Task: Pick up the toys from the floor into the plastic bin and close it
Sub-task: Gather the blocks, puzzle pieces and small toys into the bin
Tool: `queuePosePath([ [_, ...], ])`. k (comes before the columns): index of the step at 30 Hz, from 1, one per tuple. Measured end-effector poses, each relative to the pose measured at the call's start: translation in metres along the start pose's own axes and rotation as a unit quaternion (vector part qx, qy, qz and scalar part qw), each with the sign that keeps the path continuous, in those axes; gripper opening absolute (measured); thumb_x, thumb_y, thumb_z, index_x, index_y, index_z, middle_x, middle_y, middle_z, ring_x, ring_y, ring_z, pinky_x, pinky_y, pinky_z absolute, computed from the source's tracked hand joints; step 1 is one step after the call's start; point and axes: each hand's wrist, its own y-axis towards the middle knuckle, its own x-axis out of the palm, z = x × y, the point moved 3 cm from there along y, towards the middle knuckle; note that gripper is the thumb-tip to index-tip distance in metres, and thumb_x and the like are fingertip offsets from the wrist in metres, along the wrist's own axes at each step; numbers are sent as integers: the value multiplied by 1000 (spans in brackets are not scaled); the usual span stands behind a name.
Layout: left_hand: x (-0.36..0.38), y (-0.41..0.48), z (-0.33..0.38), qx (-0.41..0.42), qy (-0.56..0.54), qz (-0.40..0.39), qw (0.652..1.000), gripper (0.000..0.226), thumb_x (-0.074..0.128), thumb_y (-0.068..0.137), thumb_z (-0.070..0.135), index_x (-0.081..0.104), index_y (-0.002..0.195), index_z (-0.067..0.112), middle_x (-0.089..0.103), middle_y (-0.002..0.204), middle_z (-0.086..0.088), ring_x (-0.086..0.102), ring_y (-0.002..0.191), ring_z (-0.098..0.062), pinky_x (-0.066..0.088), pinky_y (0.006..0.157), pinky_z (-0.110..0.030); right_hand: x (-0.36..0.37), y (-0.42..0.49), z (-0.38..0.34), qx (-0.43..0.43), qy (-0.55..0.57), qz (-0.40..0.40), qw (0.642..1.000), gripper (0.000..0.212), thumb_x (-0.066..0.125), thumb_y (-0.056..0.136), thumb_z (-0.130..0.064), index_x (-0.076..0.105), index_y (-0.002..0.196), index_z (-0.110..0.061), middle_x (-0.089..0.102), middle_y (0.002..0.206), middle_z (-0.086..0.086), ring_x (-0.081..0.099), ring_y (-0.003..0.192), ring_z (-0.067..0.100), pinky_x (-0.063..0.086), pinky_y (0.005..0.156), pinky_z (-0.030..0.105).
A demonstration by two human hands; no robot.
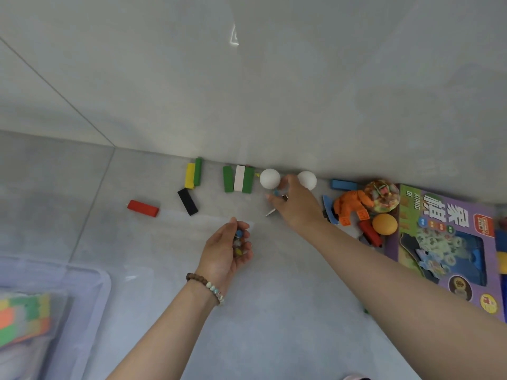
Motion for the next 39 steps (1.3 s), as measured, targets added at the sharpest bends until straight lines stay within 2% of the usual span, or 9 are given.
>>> queuePosePath([
  [4, -3, -2, 1, -6, -3, 2, 1000, 35, 41, 99, 28, 58, 75, 10, 52, 67, -3, 48, 49, -10, 46, 42, -16, -2, -1, -2, -7, -30, 2, 1000, 21, 47, 95, -28, 45, 110, -12, 48, 77, -3, 51, 75, 19, 40, 63, 31],
  [7, -6, -3, 1, -4, -9, 0, 1000, 34, 41, 99, 27, 58, 75, 9, 52, 68, -3, 48, 49, -11, 46, 42, -16, -3, -13, 6, 33, 140, -4, 990, 11, 44, 96, -21, 46, 94, -11, 46, 64, -3, 45, 56, 10, 33, 49, 22],
  [10, -8, -5, -1, -5, -8, 0, 1000, 34, 41, 99, 27, 58, 75, 10, 51, 68, -3, 47, 50, -11, 46, 42, -16, -4, -33, 16, 120, 449, -68, 883, 24, 41, 91, -18, 43, 67, -15, 39, 51, -4, 32, 38, 7, 17, 38, 18],
  [12, -7, -6, -2, -6, -9, 1, 1000, 34, 41, 99, 27, 58, 75, 10, 51, 68, -3, 48, 49, -11, 46, 42, -16, -9, -42, 21, 124, 532, -89, 833, 32, 39, 92, -25, 42, 62, -15, 41, 54, -1, 31, 40, 9, 14, 39, 20],
  [15, -7, -5, -2, -7, -9, 5, 1000, 34, 41, 99, 27, 58, 75, 10, 52, 68, -3, 49, 46, -9, 46, 42, -16, -16, -44, 27, 91, 422, -71, 899, 39, 44, 97, -37, 44, 64, -16, 43, 48, -3, 32, 40, 10, 20, 36, 18],
  [18, -7, -2, -3, -9, -8, 7, 1000, 34, 41, 99, 28, 58, 75, 10, 52, 68, -3, 49, 49, -10, 47, 42, -17, -12, -37, 32, 8, 237, -50, 970, 15, 56, 92, -31, 54, 91, -15, 43, 47, -7, 36, 42, 7, 28, 41, 18],
  [20, -6, -1, -3, -8, -10, 7, 1000, 34, 41, 99, 28, 58, 74, 11, 51, 67, -2, 48, 48, -10, 46, 42, -17, -7, -32, 34, -39, 121, -44, 991, 22, 59, 89, -31, 50, 105, -21, 47, 59, -5, 41, 51, 5, 33, 49, 19],
  [31, -5, -3, -3, -10, -7, 5, 1000, 35, 40, 99, 28, 58, 76, 10, 51, 69, -3, 47, 53, -12, 47, 43, -17, 4, -37, 22, -109, -84, -60, 989, 20, 44, 97, -31, 38, 109, -16, 50, 72, -6, 45, 59, 9, 37, 54, 28],
  [39, -10, -9, 0, -5, 2, 7, 1000, 35, 39, 99, 27, 58, 76, 10, 51, 69, -4, 48, 55, -13, 48, 44, -18, 6, -44, 25, -103, -107, -58, 987, 16, 40, 98, -28, 30, 99, -16, 50, 72, -3, 45, 57, 8, 36, 52, 25],
])
